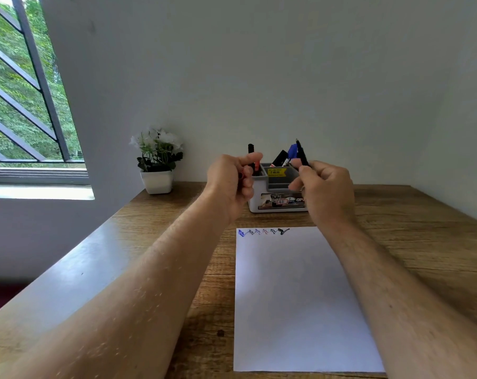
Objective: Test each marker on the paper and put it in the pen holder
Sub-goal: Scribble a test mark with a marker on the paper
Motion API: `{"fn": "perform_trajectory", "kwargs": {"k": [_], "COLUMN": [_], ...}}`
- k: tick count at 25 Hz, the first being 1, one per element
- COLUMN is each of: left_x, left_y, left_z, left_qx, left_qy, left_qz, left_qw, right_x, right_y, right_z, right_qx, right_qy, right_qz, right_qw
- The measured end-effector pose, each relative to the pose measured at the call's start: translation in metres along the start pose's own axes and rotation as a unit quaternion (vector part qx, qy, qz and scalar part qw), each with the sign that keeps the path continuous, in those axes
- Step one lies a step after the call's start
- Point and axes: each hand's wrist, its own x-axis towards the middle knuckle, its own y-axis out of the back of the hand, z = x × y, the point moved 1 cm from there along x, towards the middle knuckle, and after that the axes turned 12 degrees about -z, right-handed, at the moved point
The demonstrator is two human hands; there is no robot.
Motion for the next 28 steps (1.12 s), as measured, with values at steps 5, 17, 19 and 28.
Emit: {"fn": "perform_trajectory", "kwargs": {"k": [5,17,19,28], "left_x": [-0.005,0.001,0.002,0.006], "left_y": [-0.012,-0.004,-0.005,-0.001], "left_z": [-0.007,-0.019,-0.018,-0.027], "left_qx": [0.39,0.729,0.717,0.718], "left_qy": [-0.003,0.027,0.036,0.098], "left_qz": [0.003,-0.185,-0.185,-0.215], "left_qw": [0.921,0.659,0.671,0.655], "right_x": [-0.003,-0.007,-0.01,-0.024], "right_y": [0.01,0.019,0.021,0.019], "right_z": [-0.004,-0.013,-0.01,0.02], "right_qx": [0.067,0.005,-0.068,-0.03], "right_qy": [-0.014,-0.1,-0.089,-0.131], "right_qz": [-0.01,-0.046,-0.051,-0.094], "right_qw": [0.998,0.994,0.992,0.986]}}
